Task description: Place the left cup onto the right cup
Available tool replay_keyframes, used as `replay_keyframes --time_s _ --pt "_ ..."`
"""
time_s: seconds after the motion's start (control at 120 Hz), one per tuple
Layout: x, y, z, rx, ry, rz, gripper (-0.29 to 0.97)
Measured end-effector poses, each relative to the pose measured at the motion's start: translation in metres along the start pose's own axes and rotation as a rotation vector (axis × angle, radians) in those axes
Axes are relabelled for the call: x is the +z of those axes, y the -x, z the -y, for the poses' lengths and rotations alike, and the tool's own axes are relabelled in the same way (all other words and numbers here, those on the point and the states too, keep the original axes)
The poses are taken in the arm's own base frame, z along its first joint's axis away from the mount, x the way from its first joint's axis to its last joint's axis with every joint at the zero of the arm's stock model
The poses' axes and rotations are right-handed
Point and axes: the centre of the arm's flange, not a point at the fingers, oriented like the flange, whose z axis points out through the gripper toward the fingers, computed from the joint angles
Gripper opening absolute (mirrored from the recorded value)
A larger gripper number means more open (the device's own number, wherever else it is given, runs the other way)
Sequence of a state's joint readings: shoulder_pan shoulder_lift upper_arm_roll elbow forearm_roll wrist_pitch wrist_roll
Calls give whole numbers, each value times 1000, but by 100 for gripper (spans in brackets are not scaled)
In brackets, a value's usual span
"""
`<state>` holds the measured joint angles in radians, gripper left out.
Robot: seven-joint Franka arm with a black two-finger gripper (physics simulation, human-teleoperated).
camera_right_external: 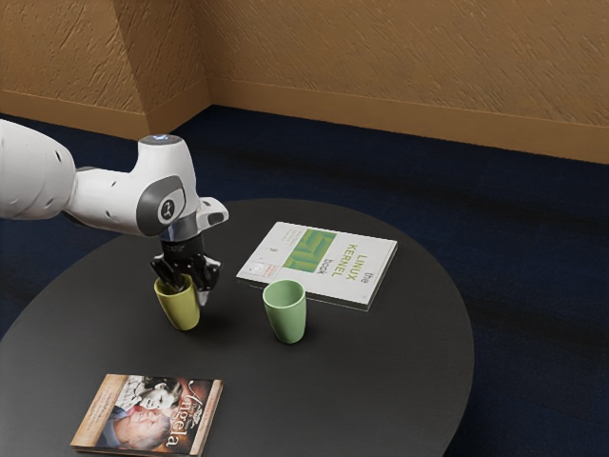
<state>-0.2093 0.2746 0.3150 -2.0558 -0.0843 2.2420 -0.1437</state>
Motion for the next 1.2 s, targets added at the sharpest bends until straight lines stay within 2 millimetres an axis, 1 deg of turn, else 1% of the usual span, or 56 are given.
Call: replay_keyframes --time_s 0.083,0.192,0.317,0.5,0.567,0.633,0.675,0.725,0.85,0.925,1.0,1.067,1.2 --pt "-1 0 0 -3 -1 -1 5" --pt "-1 0 0 -8 -2 -2 -2" --pt "-4 0 0 -14 -1 -4 -7" --pt "-9 1 0 -23 -1 -6 -9" --pt "-14 3 -2 -19 -6 -5 -9" --pt "-31 4 -5 -6 -18 -13 -10" --pt "-47 2 -12 3 -24 -19 -10" --pt "-69 -1 -26 18 -30 -27 -10" --pt "-105 6 -68 79 -44 -35 -10" --pt "-117 16 -88 106 -48 -31 -10" --pt "-131 30 -110 140 -45 -35 -10" --pt "-140 38 -125 162 -43 -38 -10" --pt "-156 54 -161 214 -36 -51 -11"
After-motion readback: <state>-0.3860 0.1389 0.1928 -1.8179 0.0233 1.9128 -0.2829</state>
